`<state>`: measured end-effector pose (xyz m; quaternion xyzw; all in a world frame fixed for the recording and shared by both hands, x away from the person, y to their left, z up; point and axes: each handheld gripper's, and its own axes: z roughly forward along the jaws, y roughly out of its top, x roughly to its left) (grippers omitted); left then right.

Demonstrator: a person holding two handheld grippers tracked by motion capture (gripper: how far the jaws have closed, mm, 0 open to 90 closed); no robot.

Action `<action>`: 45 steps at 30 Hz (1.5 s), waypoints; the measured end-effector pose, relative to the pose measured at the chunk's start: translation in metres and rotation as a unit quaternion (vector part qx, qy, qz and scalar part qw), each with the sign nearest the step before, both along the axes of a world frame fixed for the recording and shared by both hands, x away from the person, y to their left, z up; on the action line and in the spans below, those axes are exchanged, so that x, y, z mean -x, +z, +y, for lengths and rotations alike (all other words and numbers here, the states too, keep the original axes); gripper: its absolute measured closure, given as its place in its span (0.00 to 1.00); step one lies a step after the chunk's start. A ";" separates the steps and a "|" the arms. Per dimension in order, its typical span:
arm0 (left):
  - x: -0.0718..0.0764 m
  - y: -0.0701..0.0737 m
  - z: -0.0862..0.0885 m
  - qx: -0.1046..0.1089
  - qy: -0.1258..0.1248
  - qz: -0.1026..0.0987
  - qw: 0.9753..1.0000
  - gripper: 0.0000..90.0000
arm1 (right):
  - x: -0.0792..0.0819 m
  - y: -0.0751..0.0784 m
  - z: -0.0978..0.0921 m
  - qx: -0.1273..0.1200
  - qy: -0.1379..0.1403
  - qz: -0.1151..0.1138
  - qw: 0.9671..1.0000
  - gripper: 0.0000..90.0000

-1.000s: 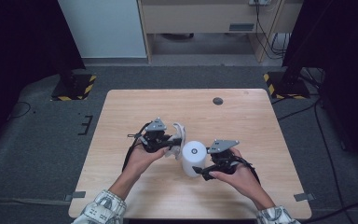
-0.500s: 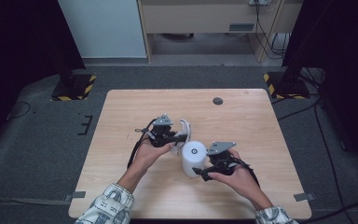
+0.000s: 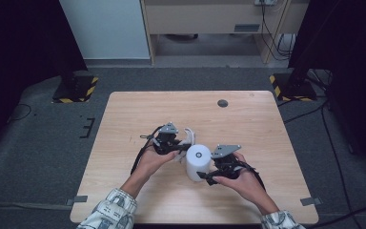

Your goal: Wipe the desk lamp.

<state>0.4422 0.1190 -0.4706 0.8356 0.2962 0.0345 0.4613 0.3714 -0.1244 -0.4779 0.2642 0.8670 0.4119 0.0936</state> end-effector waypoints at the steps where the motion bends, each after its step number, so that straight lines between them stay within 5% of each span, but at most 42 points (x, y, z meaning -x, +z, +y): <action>1: 0.000 0.002 0.002 0.002 0.003 -0.001 1.000 0.86 | 0.000 0.000 0.000 0.000 0.000 -0.001 1.000 0.17; 10: 0.000 0.017 0.012 0.034 0.017 -0.011 0.999 0.86 | 0.000 0.000 0.000 0.003 -0.001 -0.005 1.000 0.19; 20: 0.002 -0.005 0.001 0.004 0.002 0.013 1.000 0.86 | 0.000 0.000 0.001 0.007 -0.002 -0.006 1.000 0.20; 25: 0.002 -0.019 -0.002 -0.028 -0.004 0.027 0.999 0.86 | 0.000 0.000 0.002 0.009 -0.002 -0.006 1.000 0.20; 32: 0.003 -0.010 0.001 -0.008 0.000 0.023 1.000 0.86 | 0.000 0.001 0.001 0.011 0.001 -0.006 1.000 0.20; 41: 0.002 -0.027 -0.005 -0.065 -0.009 0.036 0.997 0.86 | 0.000 0.001 0.002 0.012 0.000 -0.007 1.000 0.20; 45: 0.002 -0.026 -0.004 -0.060 -0.008 0.037 0.997 0.86 | 0.000 0.001 0.002 0.013 -0.001 -0.009 1.000 0.20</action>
